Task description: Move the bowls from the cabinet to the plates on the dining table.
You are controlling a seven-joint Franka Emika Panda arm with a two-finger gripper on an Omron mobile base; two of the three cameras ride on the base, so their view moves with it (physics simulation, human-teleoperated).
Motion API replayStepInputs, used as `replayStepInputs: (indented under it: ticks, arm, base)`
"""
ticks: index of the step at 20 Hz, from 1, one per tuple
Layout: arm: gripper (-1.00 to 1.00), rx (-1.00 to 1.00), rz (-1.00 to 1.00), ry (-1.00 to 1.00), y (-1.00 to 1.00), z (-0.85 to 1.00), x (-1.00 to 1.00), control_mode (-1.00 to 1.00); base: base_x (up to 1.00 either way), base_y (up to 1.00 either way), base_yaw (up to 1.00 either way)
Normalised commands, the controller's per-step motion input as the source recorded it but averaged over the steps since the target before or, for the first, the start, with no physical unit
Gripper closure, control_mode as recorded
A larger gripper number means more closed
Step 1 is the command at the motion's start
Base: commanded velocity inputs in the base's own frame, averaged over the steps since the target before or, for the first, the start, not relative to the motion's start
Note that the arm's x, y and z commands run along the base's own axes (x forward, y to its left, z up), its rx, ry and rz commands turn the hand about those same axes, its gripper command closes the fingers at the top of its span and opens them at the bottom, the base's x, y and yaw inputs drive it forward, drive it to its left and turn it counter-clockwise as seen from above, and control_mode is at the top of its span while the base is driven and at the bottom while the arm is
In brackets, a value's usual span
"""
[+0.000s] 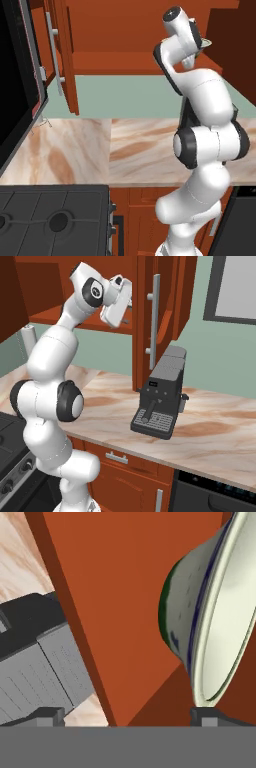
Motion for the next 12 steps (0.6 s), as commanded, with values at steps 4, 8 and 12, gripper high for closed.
replayStepInputs:
  ticks: [4, 8, 12]
  arm:
    - [-1.0, 0.02, 0.0, 0.0, -0.17, 0.0, 0.29, -1.0]
    - [-1.0, 0.0, 0.0, 0.0, -0.13, 0.0, 0.32, -1.0]
    - [-1.0, 0.0, 0.0, 0.0, -0.09, 0.0, 0.32, -1.0]
  base:
    - [0.0, 0.0, 0.0]
    - [0.0, 0.0, 0.0]
    - [0.0, 0.0, 0.0]
